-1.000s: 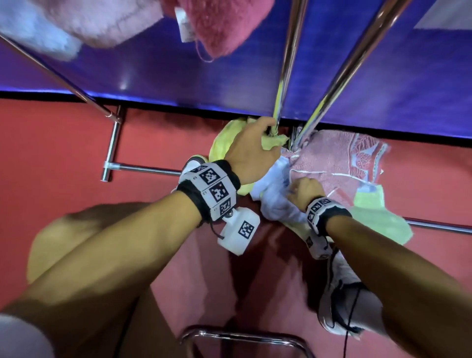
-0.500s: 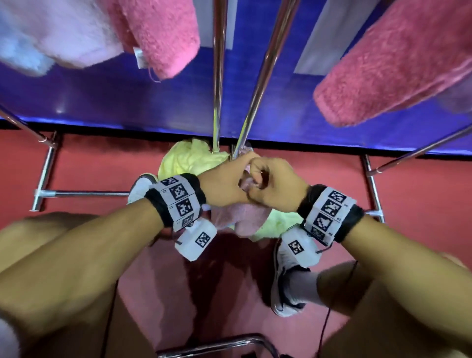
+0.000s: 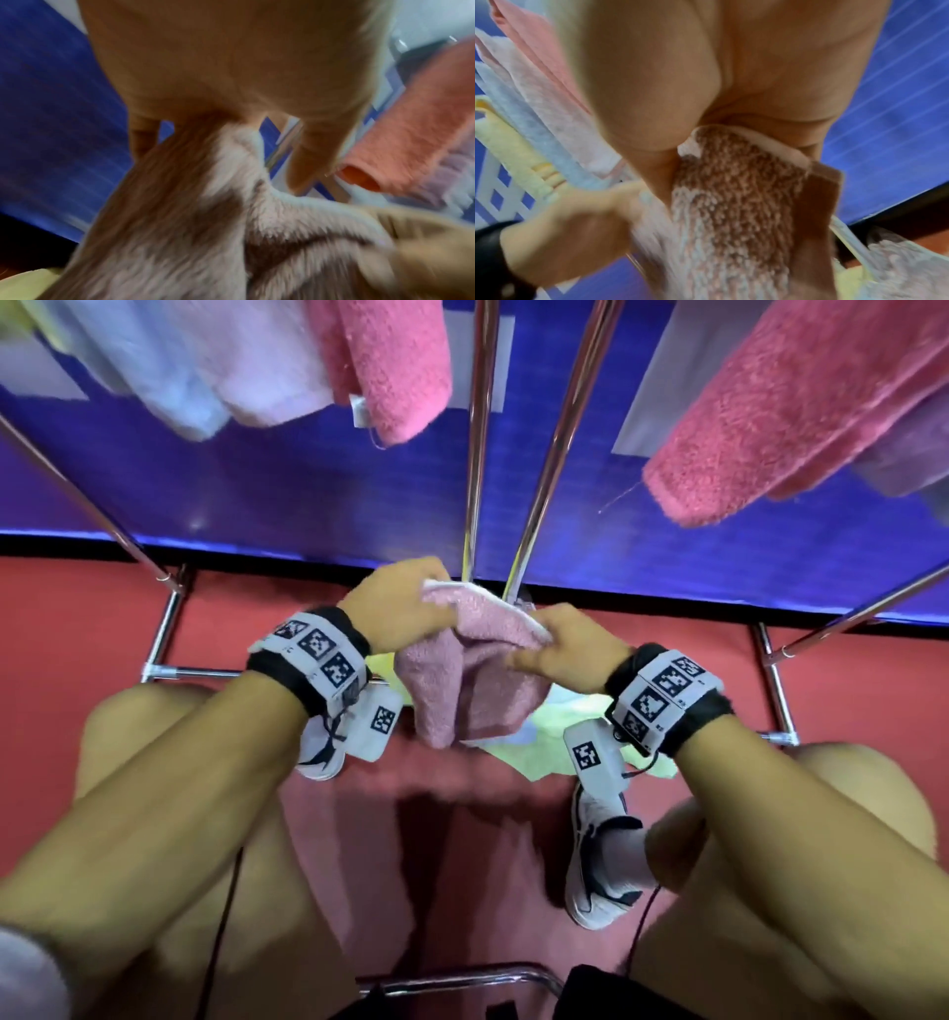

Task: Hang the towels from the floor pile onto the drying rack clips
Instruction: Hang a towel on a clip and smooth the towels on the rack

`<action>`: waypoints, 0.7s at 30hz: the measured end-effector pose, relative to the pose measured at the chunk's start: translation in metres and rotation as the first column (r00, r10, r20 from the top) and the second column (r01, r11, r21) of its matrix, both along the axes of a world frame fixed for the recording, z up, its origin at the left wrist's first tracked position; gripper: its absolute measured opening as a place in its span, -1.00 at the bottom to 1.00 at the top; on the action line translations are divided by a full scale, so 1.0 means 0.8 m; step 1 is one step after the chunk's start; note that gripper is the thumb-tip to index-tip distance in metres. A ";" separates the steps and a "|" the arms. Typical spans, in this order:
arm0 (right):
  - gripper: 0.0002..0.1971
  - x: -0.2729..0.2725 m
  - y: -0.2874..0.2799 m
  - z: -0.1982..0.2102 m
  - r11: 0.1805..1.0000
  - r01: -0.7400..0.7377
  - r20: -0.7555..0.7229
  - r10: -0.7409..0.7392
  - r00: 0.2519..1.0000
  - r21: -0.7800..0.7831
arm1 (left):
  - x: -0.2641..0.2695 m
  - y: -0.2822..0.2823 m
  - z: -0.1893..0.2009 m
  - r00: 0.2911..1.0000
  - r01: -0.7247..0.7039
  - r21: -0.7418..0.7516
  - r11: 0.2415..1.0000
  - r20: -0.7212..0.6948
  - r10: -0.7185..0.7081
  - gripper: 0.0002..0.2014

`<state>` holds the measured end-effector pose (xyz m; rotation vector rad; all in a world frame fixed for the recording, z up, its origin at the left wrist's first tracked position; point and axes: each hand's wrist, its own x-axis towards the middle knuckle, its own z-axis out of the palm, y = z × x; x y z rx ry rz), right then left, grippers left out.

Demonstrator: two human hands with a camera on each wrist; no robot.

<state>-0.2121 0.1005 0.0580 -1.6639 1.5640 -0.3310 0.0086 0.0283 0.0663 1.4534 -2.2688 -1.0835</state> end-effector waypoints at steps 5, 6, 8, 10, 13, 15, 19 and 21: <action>-0.89 0.019 0.008 0.018 0.979 0.001 0.041 0.008 0.999 -0.206 | -0.046 0.059 -0.010 0.958 0.240 0.059 0.969 -0.173 -0.227 -0.32; -0.89 0.021 0.008 0.019 0.972 0.027 0.051 -0.015 0.999 -0.234 | -0.054 0.061 -0.013 0.956 0.195 0.059 0.979 -0.233 -0.177 -0.38; -0.86 0.020 0.005 0.018 0.961 0.147 0.205 -0.099 0.974 -0.236 | -0.062 0.059 -0.009 0.963 0.134 -0.006 0.991 -0.234 -0.132 -0.53; -0.86 0.020 0.001 0.015 0.933 0.314 0.454 -0.207 0.867 -0.175 | -0.064 0.049 -0.002 0.965 0.127 -0.107 0.986 -0.216 -0.148 -0.68; -0.78 0.027 0.004 0.013 0.900 0.395 0.602 -0.213 0.769 -0.186 | -0.058 0.027 0.001 0.967 0.074 -0.129 0.989 -0.232 -0.103 -0.74; -0.58 0.033 0.007 0.009 0.898 0.378 0.582 -0.188 0.791 -0.225 | -0.055 0.018 0.001 0.969 0.058 -0.094 0.994 -0.233 -0.078 -0.76; -0.29 0.041 0.006 -0.011 0.870 0.471 0.556 -0.322 0.766 -0.145 | -0.059 0.020 0.016 0.946 0.013 -0.077 0.997 -0.323 -0.037 -0.72; -0.38 0.041 0.004 -0.017 0.892 0.449 0.575 -0.342 0.743 -0.051 | -0.062 0.019 0.023 0.906 -0.044 -0.028 0.999 -0.423 0.028 -0.72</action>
